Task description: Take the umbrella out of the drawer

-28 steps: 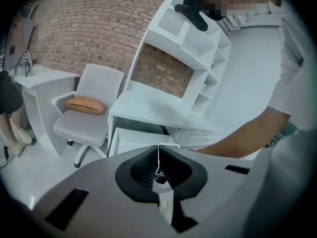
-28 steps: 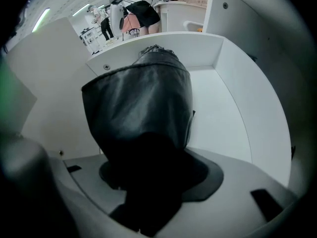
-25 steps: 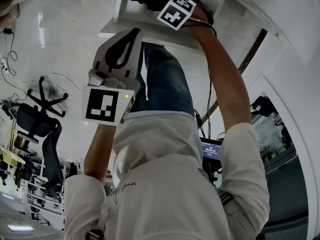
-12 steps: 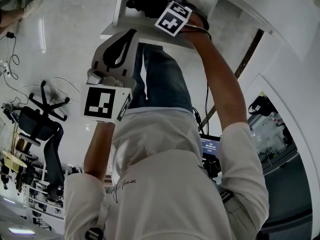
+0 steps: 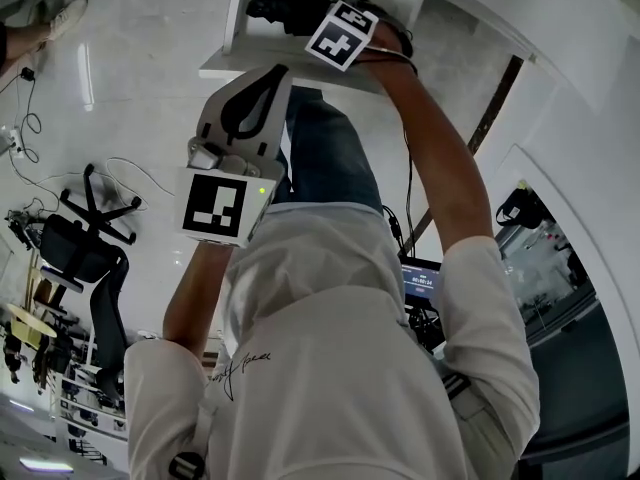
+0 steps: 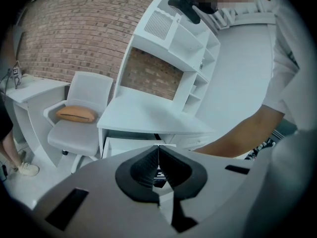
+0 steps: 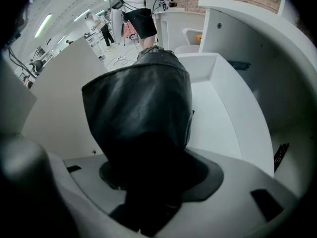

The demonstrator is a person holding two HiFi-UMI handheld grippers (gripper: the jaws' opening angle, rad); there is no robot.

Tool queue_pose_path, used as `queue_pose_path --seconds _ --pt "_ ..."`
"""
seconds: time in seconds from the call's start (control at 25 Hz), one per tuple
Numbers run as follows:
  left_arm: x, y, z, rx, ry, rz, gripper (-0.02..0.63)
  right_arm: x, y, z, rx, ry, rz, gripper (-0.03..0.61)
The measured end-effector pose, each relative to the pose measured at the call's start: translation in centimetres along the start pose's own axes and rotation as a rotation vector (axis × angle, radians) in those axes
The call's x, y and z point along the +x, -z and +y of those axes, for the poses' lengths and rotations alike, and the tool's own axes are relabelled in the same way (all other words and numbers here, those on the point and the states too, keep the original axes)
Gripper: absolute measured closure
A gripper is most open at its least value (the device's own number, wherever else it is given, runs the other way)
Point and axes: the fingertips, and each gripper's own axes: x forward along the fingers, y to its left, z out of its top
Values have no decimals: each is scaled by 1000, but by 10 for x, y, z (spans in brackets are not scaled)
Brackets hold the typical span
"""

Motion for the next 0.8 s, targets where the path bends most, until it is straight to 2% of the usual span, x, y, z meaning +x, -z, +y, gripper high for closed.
queue_pose_path --seconds 0.8 --pt "-8 -15 -7 52 5 -39 597 -42 -8 8 -30 -26 -68 341"
